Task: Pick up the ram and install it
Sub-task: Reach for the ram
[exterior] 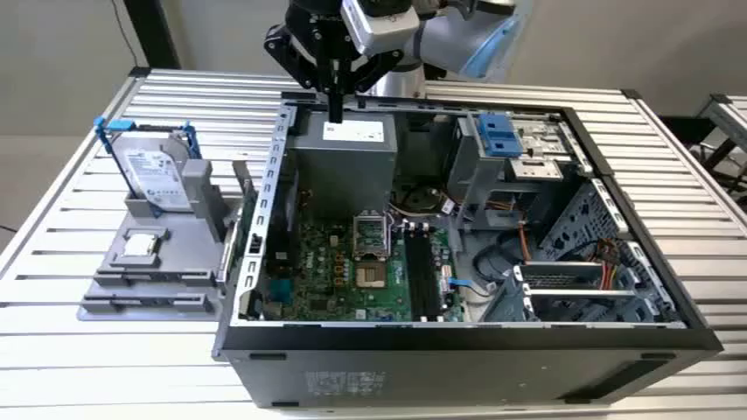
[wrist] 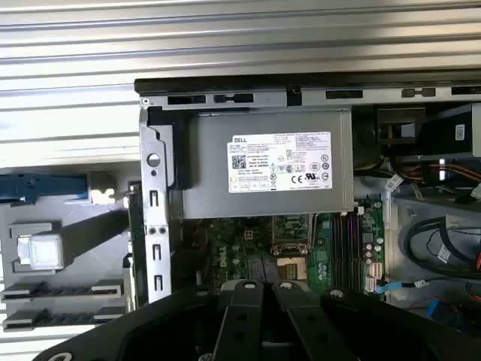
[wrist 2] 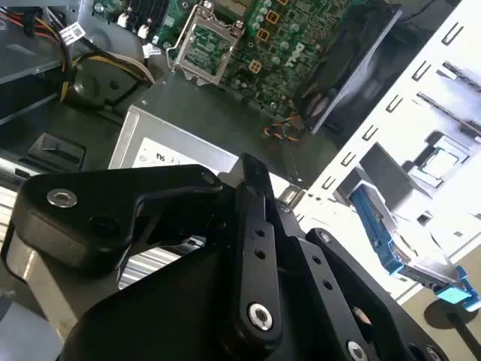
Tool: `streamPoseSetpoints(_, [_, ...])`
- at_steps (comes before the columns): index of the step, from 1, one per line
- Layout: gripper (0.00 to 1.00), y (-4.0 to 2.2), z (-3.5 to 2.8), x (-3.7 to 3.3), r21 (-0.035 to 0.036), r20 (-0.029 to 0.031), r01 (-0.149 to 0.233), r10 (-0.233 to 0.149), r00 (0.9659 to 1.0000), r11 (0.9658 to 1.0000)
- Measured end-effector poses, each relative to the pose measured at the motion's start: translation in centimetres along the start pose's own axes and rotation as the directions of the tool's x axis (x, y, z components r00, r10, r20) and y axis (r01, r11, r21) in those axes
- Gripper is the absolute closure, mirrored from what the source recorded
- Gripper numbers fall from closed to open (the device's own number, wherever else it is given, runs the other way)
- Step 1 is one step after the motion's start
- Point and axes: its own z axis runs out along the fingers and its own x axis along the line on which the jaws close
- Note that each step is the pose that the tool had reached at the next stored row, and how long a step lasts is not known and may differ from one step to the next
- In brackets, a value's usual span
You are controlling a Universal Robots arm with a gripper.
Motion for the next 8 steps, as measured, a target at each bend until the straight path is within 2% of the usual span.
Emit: streamPoseSetpoints(8, [1.00, 0.00, 0.00, 0.00, -0.0008, -0.0001, 0.000, 0.000, 1.0000, 1.0000])
